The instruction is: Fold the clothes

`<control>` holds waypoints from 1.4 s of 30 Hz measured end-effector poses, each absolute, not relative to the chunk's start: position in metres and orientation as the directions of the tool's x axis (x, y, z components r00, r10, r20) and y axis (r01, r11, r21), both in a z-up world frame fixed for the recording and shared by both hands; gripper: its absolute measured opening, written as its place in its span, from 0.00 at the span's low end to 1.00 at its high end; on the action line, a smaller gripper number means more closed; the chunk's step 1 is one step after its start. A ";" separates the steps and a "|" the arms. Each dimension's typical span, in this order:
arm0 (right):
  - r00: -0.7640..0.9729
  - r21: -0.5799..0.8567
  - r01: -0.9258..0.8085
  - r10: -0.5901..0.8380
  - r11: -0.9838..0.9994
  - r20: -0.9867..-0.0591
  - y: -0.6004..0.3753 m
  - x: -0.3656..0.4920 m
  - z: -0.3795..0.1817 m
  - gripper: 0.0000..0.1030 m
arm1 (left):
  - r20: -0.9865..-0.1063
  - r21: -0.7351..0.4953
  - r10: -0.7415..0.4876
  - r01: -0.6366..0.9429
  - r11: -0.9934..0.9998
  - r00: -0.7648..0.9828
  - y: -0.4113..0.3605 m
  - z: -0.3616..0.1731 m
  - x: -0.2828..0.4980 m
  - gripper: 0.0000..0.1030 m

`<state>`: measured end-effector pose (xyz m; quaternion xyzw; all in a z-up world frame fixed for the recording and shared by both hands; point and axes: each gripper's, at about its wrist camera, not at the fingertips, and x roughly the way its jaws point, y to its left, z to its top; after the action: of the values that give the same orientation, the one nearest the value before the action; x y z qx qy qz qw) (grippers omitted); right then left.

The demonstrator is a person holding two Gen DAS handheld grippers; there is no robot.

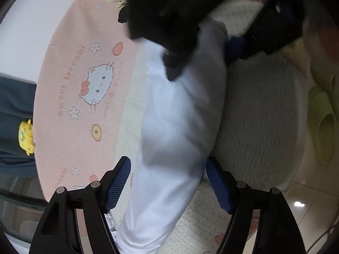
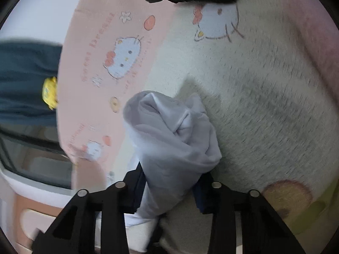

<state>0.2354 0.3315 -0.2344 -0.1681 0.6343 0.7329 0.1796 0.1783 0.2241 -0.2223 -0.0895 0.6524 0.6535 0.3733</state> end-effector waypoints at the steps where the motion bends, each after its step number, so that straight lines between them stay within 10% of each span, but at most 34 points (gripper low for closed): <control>1: -0.889 0.879 -0.458 0.044 -0.134 -0.457 0.332 0.237 -0.232 0.32 | -0.594 0.793 0.373 -0.596 0.127 -0.712 0.224 -0.224 0.178 0.70; 20: -0.939 0.940 -0.340 -0.065 0.014 -0.338 0.352 0.253 -0.240 0.32 | -0.635 0.729 0.340 -0.683 -0.031 -0.693 0.244 -0.221 0.151 0.68; 24: -0.942 0.940 -0.334 -0.042 0.067 -0.332 0.348 0.264 -0.254 0.40 | -0.653 0.707 0.343 -0.706 -0.044 -0.675 0.247 -0.219 0.149 0.37; 28: -0.972 0.970 -0.235 0.000 0.053 -0.236 0.352 0.269 -0.248 0.66 | -0.674 0.674 0.347 -0.735 -0.071 -0.652 0.249 -0.218 0.149 0.27; 42: -0.950 0.945 -0.311 0.045 -0.101 -0.308 0.368 0.224 -0.232 0.66 | -0.702 0.529 0.412 -0.813 -0.244 -0.580 0.233 -0.217 0.140 0.26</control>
<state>0.2239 0.3680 -0.2318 -0.1009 0.6593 0.7351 0.1213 0.1395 0.2331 -0.2167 -0.2163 0.4636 0.7585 0.4038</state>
